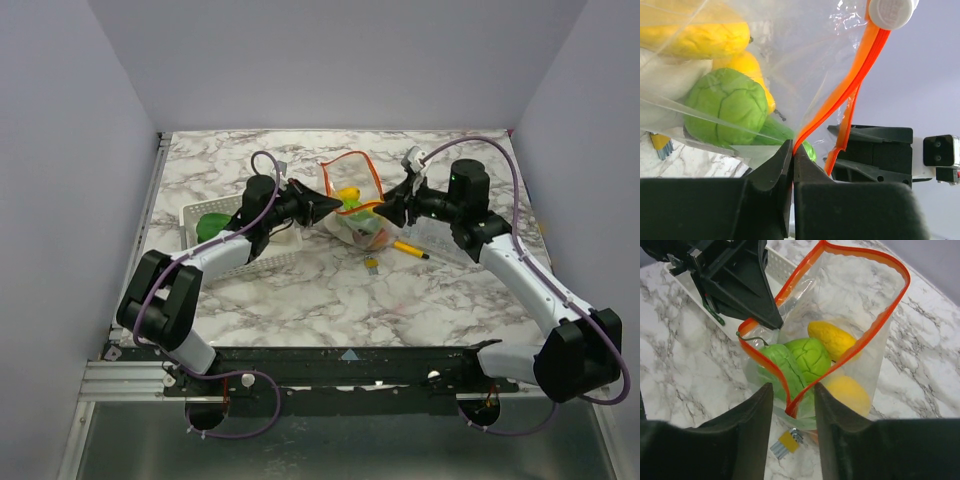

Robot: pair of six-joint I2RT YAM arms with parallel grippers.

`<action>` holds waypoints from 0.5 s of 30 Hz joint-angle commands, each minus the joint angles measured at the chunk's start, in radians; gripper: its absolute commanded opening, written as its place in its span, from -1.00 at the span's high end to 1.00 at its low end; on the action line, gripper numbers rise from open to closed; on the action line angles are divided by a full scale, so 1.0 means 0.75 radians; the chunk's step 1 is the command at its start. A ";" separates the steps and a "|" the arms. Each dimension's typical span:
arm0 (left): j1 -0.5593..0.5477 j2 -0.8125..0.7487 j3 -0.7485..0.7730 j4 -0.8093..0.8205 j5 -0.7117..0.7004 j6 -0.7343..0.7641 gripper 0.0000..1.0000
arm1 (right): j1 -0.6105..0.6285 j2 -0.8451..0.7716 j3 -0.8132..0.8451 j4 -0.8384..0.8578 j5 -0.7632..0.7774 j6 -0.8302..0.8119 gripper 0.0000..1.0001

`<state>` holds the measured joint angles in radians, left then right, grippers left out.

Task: Place the food in the zip-top bag and seal the zipper
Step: Adjust the zipper food storage bag at the center of the board, then zip the zipper food storage bag at the center of the board.

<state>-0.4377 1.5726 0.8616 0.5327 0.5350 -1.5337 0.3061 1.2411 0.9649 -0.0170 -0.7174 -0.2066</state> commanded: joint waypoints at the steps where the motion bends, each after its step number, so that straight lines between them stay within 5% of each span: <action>1: 0.007 -0.072 0.022 0.031 -0.011 0.008 0.83 | 0.037 0.010 0.014 0.051 0.034 -0.035 0.26; 4: 0.007 -0.080 0.016 0.047 -0.006 0.023 0.68 | 0.044 0.004 -0.020 0.174 0.087 0.009 0.92; 5: 0.010 -0.087 0.007 0.070 0.006 0.037 0.62 | 0.044 -0.003 -0.041 0.216 0.095 0.010 0.99; 11: 0.145 -0.249 -0.153 0.295 0.111 0.436 0.24 | 0.038 0.028 -0.050 0.324 0.009 0.031 0.99; 15: 0.308 -0.338 -0.204 0.299 0.247 0.737 0.30 | 0.022 0.090 0.000 0.277 -0.165 -0.018 0.99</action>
<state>-0.3202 1.4063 0.7437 0.6483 0.5999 -1.2881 0.3317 1.2663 0.9241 0.1646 -0.7136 -0.1921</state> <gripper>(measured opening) 0.369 0.009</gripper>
